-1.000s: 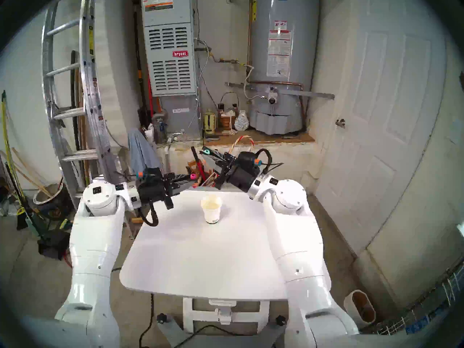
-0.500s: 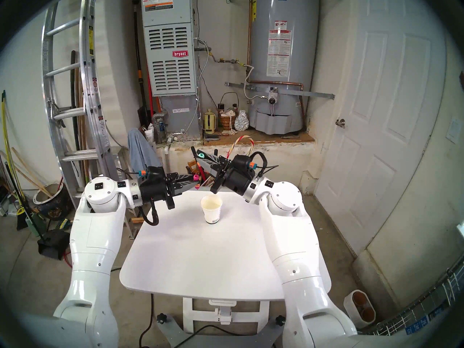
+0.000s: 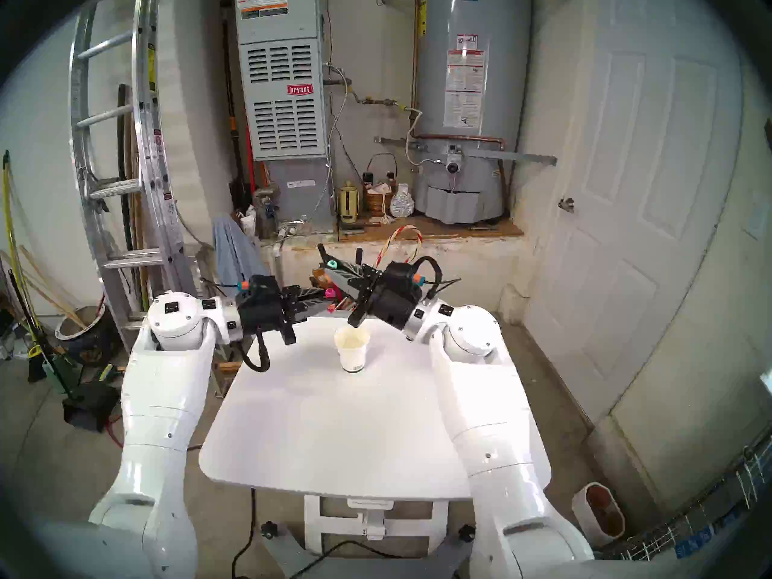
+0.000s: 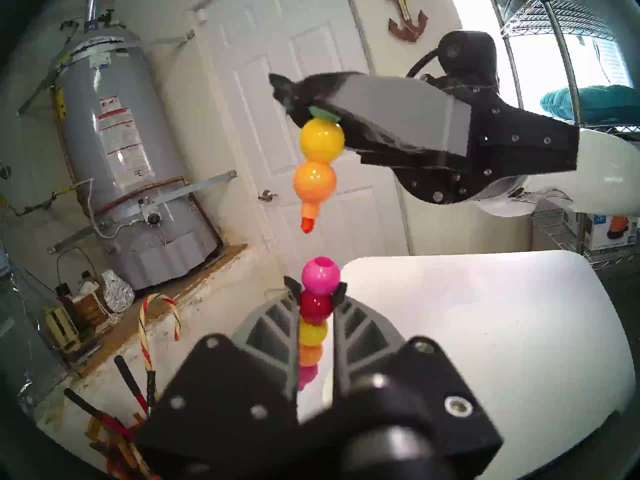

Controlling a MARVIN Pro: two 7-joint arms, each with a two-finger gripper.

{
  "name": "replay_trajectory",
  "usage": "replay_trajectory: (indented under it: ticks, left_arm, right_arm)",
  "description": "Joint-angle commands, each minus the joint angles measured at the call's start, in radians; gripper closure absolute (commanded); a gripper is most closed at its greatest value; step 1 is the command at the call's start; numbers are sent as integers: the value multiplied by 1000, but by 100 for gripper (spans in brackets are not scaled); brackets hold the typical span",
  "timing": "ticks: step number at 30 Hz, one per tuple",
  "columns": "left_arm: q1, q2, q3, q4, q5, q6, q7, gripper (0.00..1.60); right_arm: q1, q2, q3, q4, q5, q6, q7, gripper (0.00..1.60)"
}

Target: Switch the marker to another color

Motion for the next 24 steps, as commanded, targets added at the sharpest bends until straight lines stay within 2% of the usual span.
replay_trajectory:
  ticks: [1, 24]
  left_arm:
    - [-29, 2, -2, -5, 0, -1, 7, 160]
    - [-29, 4, 4, -12, -9, -10, -6, 160]
  right_arm:
    - [2, -5, 0, -23, 5, 4, 0, 160]
    - [2, -1, 2, -16, -10, 5, -2, 160]
